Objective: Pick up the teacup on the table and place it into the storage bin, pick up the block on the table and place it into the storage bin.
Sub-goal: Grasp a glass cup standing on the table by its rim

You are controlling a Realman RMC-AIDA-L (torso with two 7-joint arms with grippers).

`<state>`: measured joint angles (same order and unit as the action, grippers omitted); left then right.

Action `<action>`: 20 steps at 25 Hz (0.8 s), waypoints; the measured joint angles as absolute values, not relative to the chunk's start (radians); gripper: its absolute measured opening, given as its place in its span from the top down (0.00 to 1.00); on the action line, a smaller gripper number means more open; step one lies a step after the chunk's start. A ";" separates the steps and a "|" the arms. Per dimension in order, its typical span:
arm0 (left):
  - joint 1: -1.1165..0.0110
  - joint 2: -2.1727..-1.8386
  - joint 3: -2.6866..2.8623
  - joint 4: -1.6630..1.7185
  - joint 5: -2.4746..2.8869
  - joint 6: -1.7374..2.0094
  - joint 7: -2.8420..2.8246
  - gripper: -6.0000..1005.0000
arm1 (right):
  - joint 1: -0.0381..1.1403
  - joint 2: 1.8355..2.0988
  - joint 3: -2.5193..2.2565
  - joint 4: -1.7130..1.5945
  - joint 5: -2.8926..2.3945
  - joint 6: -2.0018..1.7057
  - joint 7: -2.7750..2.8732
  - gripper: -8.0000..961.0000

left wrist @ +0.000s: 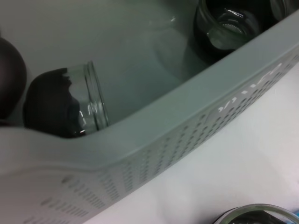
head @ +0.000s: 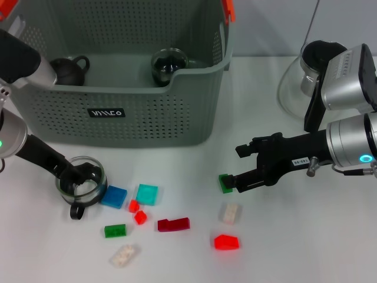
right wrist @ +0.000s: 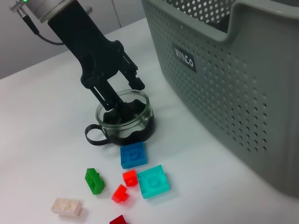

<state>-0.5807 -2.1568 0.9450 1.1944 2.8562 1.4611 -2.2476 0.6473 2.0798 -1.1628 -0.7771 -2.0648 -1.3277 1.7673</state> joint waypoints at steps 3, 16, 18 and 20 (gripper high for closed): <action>-0.581 -2.156 0.950 1.190 2.856 1.458 -2.248 0.27 | 0.647 2.080 -1.163 -0.777 -2.065 -1.323 1.768 0.02; -0.598 -2.153 0.952 1.136 2.856 1.439 -2.263 0.40 | 0.647 2.082 -1.163 -0.778 -2.065 -1.316 1.768 0.02; -0.597 -2.153 0.955 1.136 2.856 1.434 -2.265 0.48 | 0.647 2.082 -1.163 -0.778 -2.065 -1.316 1.768 0.02; -0.595 -2.153 0.958 1.135 2.856 1.431 -2.263 0.56 | 0.647 2.082 -1.163 -0.778 -2.065 -1.316 1.767 0.02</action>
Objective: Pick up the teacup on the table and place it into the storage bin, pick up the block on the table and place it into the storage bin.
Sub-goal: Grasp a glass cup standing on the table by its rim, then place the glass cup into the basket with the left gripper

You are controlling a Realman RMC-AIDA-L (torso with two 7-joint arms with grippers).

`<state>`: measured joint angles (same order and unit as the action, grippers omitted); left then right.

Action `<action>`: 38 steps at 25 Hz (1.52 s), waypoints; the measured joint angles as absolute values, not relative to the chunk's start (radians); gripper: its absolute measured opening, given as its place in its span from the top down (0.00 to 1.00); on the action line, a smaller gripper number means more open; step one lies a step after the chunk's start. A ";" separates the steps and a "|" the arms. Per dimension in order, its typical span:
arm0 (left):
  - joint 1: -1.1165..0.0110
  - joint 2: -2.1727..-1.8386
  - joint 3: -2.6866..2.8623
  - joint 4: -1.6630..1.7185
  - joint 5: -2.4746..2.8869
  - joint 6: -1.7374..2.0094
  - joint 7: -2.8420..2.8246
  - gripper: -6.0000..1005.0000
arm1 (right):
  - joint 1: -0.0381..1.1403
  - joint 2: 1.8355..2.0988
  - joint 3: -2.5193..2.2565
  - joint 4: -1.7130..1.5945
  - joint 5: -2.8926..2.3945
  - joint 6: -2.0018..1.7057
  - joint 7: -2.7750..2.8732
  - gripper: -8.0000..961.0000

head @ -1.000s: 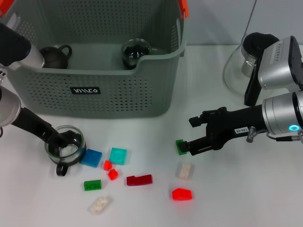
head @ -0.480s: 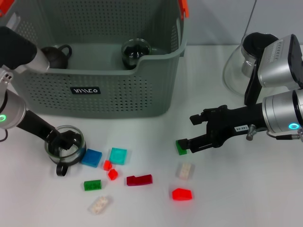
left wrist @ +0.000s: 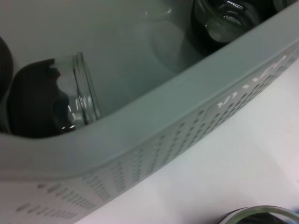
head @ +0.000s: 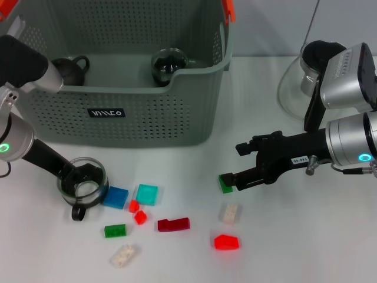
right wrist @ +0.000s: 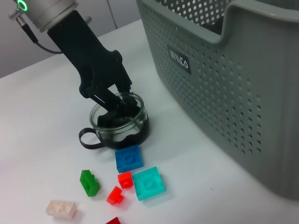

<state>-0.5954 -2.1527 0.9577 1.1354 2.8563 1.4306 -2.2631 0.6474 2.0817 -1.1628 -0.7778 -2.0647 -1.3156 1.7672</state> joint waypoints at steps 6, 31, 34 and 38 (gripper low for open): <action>-0.596 -2.148 0.961 1.115 2.856 1.409 -2.277 0.76 | 0.648 2.082 -1.163 -0.780 -2.065 -1.316 1.765 0.02; -0.684 -2.087 0.672 1.250 2.253 1.970 -2.263 0.96 | 0.648 2.075 -1.163 -0.778 -2.065 -1.315 1.745 0.02; -0.740 -2.051 0.645 1.212 2.121 1.966 -2.272 0.96 | 0.645 2.076 -1.164 -0.777 -2.065 -1.315 1.742 0.02; -0.822 -2.006 0.662 1.207 2.119 1.849 -2.286 0.96 | 0.644 2.077 -1.162 -0.777 -2.065 -1.320 1.745 0.02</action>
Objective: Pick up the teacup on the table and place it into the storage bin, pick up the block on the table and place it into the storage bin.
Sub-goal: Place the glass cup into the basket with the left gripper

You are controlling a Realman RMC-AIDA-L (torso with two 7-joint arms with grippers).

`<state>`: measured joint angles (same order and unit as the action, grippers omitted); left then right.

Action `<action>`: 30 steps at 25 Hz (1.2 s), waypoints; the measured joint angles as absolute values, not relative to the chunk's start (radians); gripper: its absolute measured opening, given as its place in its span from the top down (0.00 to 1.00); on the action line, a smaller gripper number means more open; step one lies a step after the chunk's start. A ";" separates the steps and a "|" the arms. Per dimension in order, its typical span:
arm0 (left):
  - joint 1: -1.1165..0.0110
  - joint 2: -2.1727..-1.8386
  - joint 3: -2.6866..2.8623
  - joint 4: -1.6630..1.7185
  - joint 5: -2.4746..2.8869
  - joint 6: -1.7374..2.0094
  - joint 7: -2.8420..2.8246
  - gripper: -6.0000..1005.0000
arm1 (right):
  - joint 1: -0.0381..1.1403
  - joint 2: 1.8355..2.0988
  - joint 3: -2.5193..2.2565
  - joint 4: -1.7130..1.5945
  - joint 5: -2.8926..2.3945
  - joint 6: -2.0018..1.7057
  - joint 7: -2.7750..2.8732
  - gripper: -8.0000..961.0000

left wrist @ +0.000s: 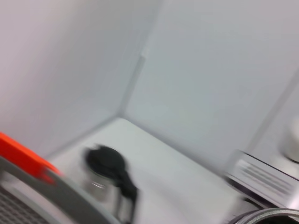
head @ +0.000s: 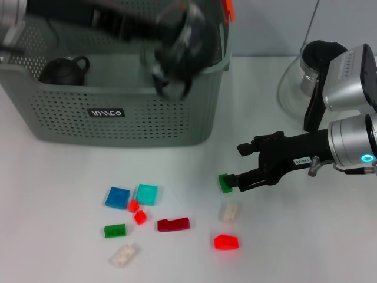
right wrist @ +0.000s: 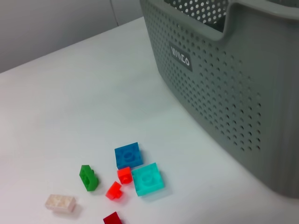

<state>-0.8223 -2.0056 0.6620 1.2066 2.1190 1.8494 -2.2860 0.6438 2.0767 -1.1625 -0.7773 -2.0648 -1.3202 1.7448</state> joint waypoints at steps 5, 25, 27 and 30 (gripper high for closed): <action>-0.909 -1.939 0.767 1.110 2.324 1.551 -2.358 0.96 | 0.644 2.078 -1.167 -0.777 -2.065 -1.322 1.752 0.02; -1.037 -1.968 0.933 0.693 2.855 0.931 -2.509 0.96 | 0.657 2.085 -1.172 -0.777 -2.077 -1.327 1.782 0.06; -1.035 -1.972 0.956 0.682 2.856 0.911 -2.517 0.96 | 0.658 2.085 -1.172 -0.776 -2.080 -1.327 1.783 0.07; -1.034 -1.975 0.966 0.661 2.856 0.879 -2.524 0.96 | 0.658 2.086 -1.172 -0.776 -2.085 -1.325 1.788 0.07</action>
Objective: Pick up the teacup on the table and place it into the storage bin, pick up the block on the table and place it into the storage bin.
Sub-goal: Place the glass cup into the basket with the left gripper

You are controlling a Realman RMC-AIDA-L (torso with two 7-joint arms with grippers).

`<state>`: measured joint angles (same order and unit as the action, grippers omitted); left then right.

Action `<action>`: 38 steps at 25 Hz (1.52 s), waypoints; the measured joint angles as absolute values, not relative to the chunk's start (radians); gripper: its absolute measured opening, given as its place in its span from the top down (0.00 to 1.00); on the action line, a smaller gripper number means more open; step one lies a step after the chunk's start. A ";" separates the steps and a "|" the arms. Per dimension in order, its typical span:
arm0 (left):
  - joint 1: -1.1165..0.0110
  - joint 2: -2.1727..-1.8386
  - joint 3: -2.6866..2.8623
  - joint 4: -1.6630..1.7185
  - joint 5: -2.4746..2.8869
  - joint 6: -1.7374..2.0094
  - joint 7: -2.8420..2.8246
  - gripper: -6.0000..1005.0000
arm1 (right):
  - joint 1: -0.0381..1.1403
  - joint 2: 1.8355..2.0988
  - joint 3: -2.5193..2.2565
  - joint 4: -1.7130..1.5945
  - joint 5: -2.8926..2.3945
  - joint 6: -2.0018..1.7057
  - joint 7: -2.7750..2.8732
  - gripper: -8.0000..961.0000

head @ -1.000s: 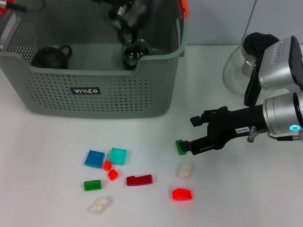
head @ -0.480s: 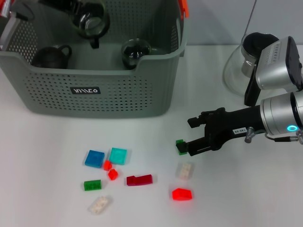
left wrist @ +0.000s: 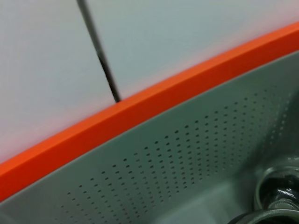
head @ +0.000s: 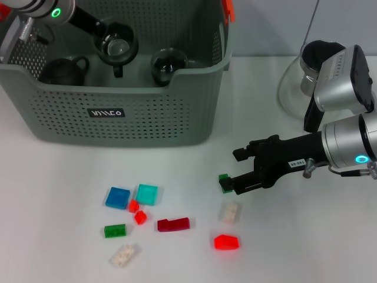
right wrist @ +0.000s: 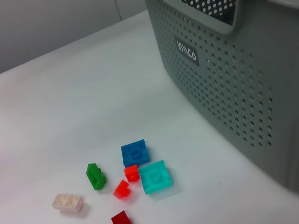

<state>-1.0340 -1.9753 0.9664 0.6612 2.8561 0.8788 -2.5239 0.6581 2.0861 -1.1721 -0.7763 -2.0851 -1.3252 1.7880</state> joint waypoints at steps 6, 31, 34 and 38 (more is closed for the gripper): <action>-1.030 -1.982 0.968 0.631 2.856 0.823 -2.532 0.96 | 0.656 2.086 -1.172 -0.776 -2.089 -1.322 1.792 0.07; -0.997 -2.010 1.060 0.612 2.858 0.758 -2.526 0.95 | 0.658 2.086 -1.172 -0.775 -2.089 -1.318 1.783 0.07; -0.991 -2.010 1.057 0.618 2.858 0.758 -2.531 0.92 | 0.658 2.086 -1.172 -0.775 -2.089 -1.318 1.785 0.07; -0.986 -2.011 1.052 0.628 2.858 0.765 -2.536 0.79 | 0.658 2.086 -1.172 -0.775 -2.089 -1.318 1.786 0.07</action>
<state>-0.9856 -2.0112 1.0524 0.6284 2.8579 0.7649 -2.5360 0.6579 2.0862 -1.1719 -0.7746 -2.0892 -1.3176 1.7862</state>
